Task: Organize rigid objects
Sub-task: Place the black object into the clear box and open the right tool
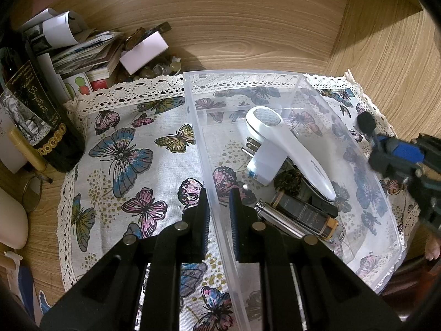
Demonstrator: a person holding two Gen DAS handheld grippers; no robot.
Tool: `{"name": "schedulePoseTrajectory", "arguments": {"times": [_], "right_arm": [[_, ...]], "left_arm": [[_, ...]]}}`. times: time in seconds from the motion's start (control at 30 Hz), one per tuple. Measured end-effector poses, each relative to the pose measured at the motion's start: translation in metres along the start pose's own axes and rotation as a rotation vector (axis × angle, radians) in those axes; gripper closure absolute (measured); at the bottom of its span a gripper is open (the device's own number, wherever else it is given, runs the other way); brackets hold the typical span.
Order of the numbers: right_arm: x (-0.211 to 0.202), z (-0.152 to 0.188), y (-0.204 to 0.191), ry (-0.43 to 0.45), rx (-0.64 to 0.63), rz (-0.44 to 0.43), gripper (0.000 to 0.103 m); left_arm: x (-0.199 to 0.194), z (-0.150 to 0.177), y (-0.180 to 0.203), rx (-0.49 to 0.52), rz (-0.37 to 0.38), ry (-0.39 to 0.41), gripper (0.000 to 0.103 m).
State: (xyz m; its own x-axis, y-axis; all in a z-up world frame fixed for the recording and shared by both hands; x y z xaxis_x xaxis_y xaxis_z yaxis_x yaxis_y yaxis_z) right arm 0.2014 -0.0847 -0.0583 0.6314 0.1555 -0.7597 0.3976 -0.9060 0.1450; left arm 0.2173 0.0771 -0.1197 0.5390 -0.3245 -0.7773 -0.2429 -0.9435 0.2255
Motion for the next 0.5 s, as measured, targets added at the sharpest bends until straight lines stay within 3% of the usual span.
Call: {"name": "schedulePoseTrajectory", "arguments": {"times": [0.23,0.5], "right_arm": [[0.02,0.002,-0.028,-0.058,-0.073,-0.038,0.081],[0.031,0.004,-0.031,-0.102,-0.089,-0.026,0.078]], "left_arm": [[0.0,0.0,0.0,0.0,0.0,0.0,0.09],[0.0,0.0,0.0,-0.002,0.002,0.0,0.09]]}}
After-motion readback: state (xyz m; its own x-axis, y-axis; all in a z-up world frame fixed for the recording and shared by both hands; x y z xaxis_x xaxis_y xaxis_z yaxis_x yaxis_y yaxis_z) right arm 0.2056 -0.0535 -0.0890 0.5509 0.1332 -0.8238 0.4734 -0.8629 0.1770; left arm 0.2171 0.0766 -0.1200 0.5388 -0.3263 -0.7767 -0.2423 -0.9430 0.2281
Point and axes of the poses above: each gripper's, at about its wrist camera, not at the fingertips, and x roughly the way its jaws point, y to its right, z to its underside, the point moved 2 cm from there along x, roughly the way its jaws point, and after that the axes turned 11 degrees about z, right-handed, at the moved point
